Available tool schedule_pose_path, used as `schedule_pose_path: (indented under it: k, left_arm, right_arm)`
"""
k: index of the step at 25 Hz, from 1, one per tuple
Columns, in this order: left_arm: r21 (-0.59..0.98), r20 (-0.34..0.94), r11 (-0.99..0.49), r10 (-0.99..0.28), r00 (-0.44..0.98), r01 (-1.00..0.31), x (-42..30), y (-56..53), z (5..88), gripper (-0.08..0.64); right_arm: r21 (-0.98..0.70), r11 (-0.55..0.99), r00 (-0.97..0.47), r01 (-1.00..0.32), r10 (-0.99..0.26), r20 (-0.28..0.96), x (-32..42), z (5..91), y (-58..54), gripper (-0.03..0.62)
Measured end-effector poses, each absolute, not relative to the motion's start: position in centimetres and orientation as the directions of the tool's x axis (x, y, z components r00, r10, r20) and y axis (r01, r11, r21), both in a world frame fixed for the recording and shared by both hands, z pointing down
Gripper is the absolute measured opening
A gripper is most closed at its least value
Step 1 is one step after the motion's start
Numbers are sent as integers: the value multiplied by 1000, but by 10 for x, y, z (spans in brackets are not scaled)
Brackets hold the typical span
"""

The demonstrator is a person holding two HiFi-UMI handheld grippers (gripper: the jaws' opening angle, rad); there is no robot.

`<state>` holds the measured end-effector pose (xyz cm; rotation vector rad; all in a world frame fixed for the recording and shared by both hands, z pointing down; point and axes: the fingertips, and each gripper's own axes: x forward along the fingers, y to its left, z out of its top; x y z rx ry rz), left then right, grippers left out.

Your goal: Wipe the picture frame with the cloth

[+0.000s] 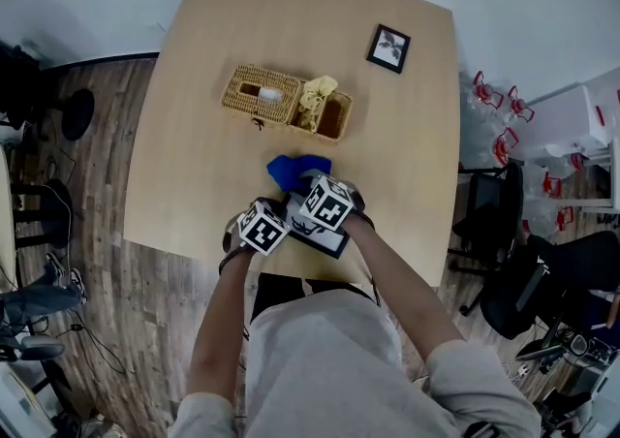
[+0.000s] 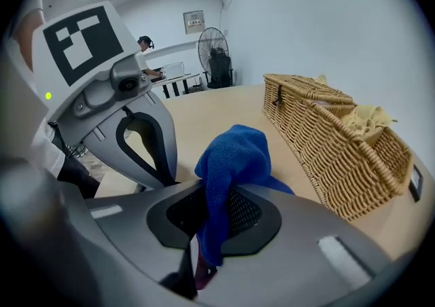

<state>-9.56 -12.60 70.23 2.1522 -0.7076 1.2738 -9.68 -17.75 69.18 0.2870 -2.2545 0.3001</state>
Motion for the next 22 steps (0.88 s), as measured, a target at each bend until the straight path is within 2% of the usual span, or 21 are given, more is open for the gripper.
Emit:
schedule_pose_path:
  k: [22]
  left_arm:
    - [122, 911, -735, -184, 369, -667, -93, -128, 701, 54]
  right_arm:
    - [-192, 909, -600, -371, -77, 796, -79, 702, -160, 46]
